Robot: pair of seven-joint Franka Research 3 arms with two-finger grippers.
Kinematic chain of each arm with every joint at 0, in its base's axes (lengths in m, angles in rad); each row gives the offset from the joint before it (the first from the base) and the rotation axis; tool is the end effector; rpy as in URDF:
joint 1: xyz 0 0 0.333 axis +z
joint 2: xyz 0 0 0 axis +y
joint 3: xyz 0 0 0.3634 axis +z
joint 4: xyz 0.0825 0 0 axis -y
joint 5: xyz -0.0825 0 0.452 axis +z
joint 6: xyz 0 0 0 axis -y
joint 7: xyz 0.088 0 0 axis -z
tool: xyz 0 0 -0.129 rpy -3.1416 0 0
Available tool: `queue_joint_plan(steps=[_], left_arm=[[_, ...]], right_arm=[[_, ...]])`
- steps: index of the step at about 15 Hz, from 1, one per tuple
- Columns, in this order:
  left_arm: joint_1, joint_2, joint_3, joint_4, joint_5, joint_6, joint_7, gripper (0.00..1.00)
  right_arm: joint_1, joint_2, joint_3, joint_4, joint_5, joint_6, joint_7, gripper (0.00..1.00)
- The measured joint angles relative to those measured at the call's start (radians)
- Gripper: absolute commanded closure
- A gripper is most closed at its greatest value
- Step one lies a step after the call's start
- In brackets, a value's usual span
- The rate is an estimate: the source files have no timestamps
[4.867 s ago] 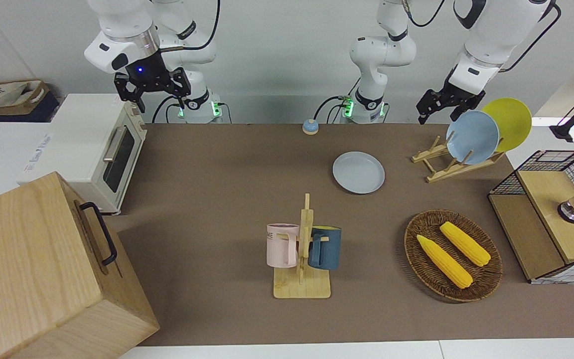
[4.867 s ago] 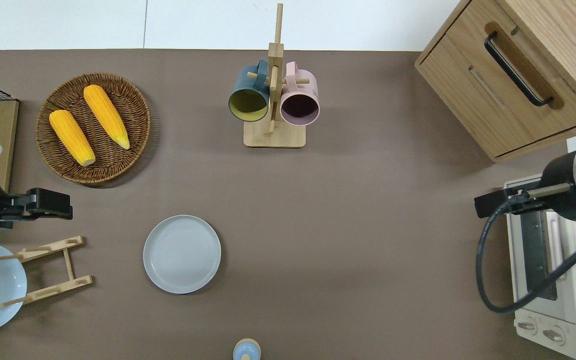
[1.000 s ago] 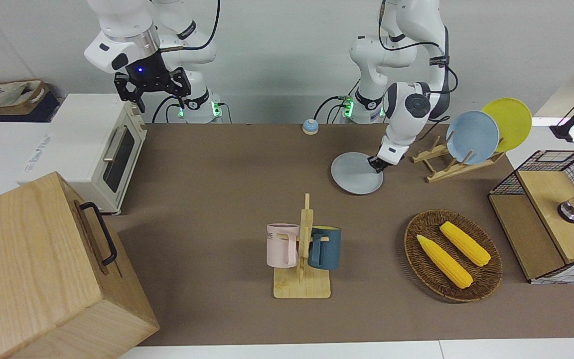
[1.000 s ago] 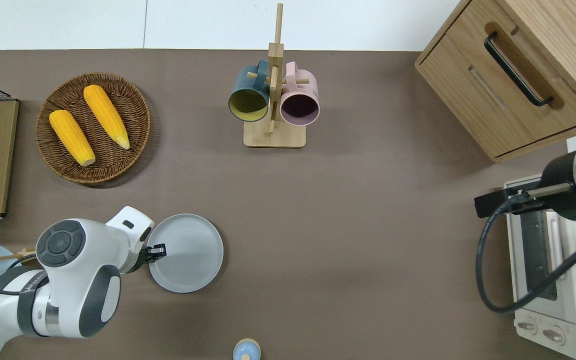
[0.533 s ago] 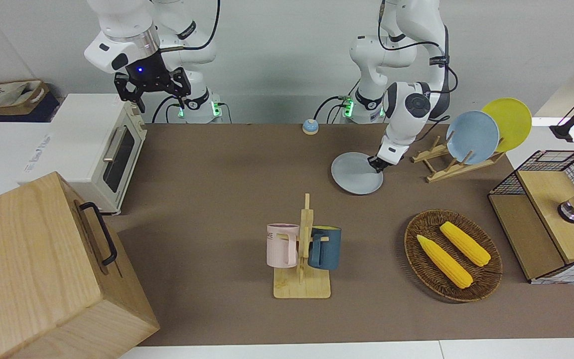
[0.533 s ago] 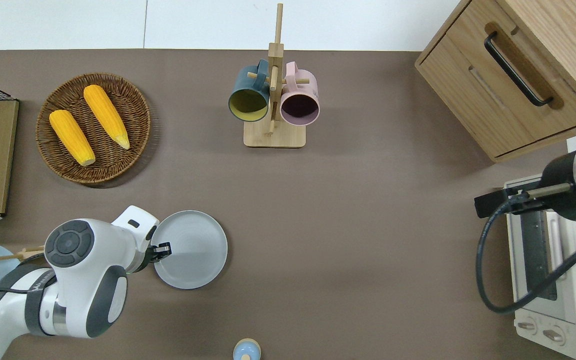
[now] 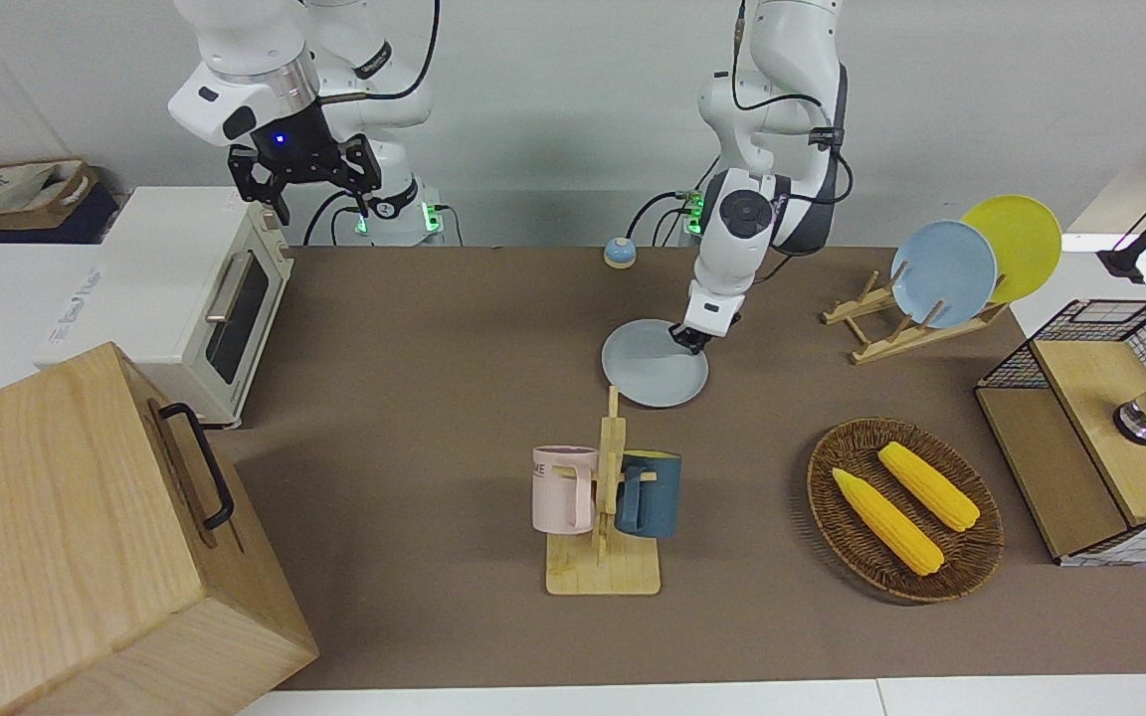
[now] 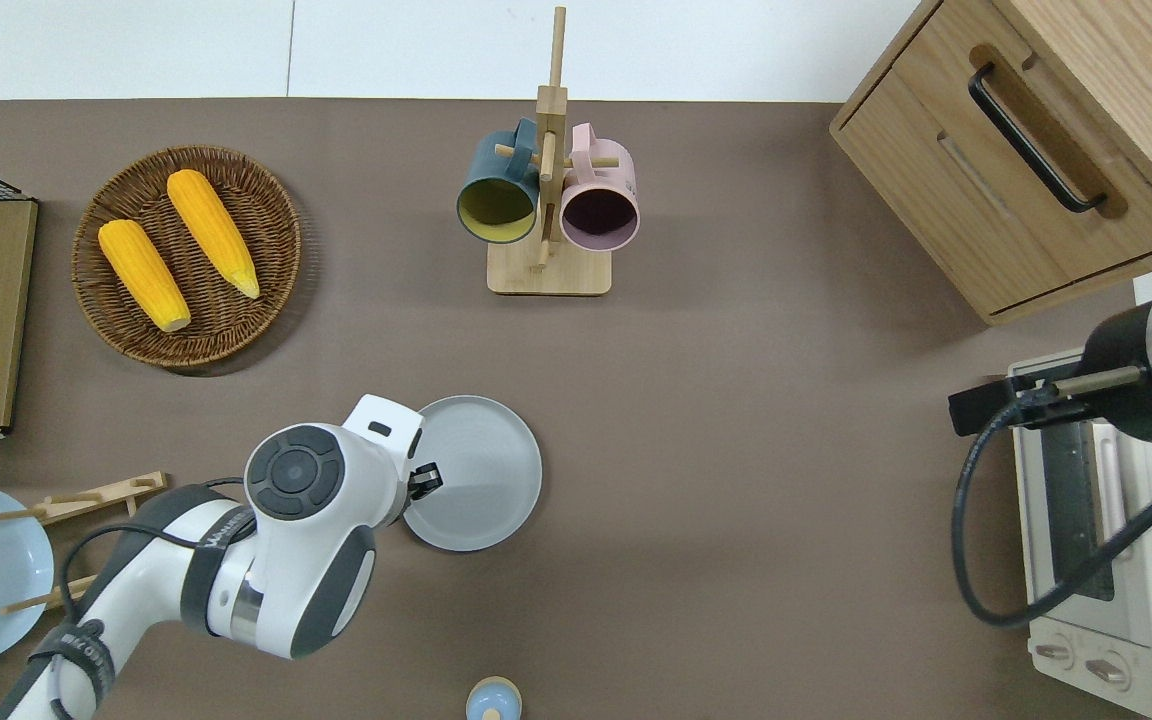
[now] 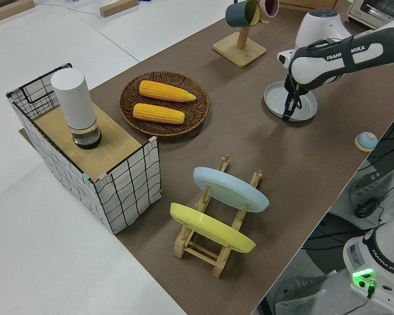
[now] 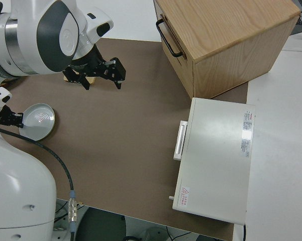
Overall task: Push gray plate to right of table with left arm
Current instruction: 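Push the gray plate with the left gripper away from the dish rack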
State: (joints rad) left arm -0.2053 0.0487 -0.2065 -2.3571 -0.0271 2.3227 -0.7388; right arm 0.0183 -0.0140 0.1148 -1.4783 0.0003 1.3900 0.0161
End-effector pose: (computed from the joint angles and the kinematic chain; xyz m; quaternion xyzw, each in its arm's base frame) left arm 0.4959 -0.2181 0.2770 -0.9841 -0.1721 0.0423 0.0102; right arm 0.5909 0.0797 0.6924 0.9976 0.0584 -0.0370 0.0034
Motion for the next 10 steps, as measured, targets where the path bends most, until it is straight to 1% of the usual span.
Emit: queue_joint_plan(steps=[2,3,4,6,10], left_arm=[[-0.001,0.035,-0.051,0.043,0.0,0.0,-0.092,1.0],[-0.013,0.064,-0.075,0.077,0.001,0.0,-0.148,1.0],[-0.046,0.105,-0.088,0.127,0.002,0.0,-0.216,1.0],[-0.108,0.166,-0.091,0.207,0.01,0.0,-0.33,1.0],[-0.196,0.253,-0.094,0.321,0.036,0.0,-0.501,1.0]], right_arm=[[0.0,0.0,0.0,0.0,0.0,0.0,0.0,0.017],[0.0,0.0,0.0,0.0,0.0,0.0,0.0,0.017],[0.0,0.0,0.0,0.0,0.0,0.0,0.0,0.017],[0.0,0.0,0.0,0.0,0.0,0.0,0.0,0.017],[0.0,0.0,0.0,0.0,0.0,0.0,0.0,0.017]])
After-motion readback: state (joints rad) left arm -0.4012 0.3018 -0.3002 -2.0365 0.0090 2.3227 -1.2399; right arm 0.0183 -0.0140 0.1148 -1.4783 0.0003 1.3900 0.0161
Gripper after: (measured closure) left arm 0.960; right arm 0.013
